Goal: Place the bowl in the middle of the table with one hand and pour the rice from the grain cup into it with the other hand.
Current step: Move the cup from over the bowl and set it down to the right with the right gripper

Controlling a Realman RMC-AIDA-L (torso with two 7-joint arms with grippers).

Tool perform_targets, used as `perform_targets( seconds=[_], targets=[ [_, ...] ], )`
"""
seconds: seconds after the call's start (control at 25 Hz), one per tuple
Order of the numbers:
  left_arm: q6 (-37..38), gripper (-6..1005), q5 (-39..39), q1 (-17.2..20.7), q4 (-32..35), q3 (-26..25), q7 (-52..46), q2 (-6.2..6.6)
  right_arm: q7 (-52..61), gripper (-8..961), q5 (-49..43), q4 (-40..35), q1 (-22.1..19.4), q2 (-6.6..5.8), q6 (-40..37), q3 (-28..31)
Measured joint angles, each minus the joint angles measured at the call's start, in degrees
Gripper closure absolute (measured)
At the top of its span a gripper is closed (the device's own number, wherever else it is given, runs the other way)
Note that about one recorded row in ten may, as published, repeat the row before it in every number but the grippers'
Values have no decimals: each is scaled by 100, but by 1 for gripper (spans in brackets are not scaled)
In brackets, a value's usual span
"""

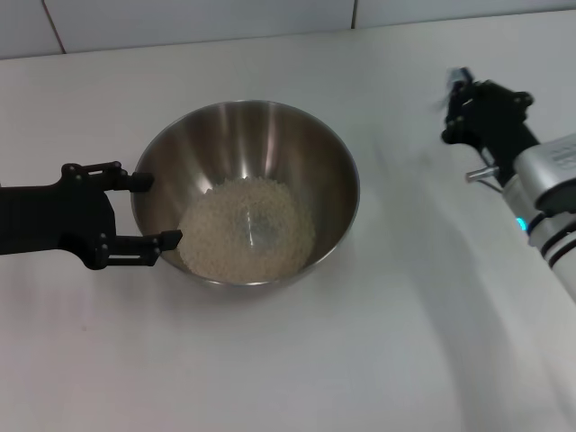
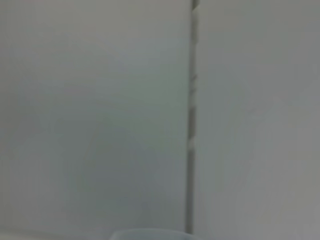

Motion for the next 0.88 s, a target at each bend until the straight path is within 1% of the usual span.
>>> perform_targets(
  seconds=[0.08,0.32,0.44,0.6,0.8,0.88],
  targets=[
    [-4,170,0,-14,-3,1,-1,0,51,920,-4,-34,194,-11,408,-368],
    [-11,170,0,-67,-34,4,-2,-7,61,919,-15,-39,345,-1,835,-563],
    [-11,170,0,-88,-45,4,-2,-9,78,918,-15,-12,331,10,921,-582],
    [-12,170,0,-96,-50,49,-2,-9,89,917,22,62,170,28,904,-536],
    [-20,170,0,-100,-61,75,-3,-17,103,730,5,264,-218,17,642,-556],
    [-23,170,0,-100,-61,75,-5,-17,172,669,-1,390,-520,-1,206,-643]
  ],
)
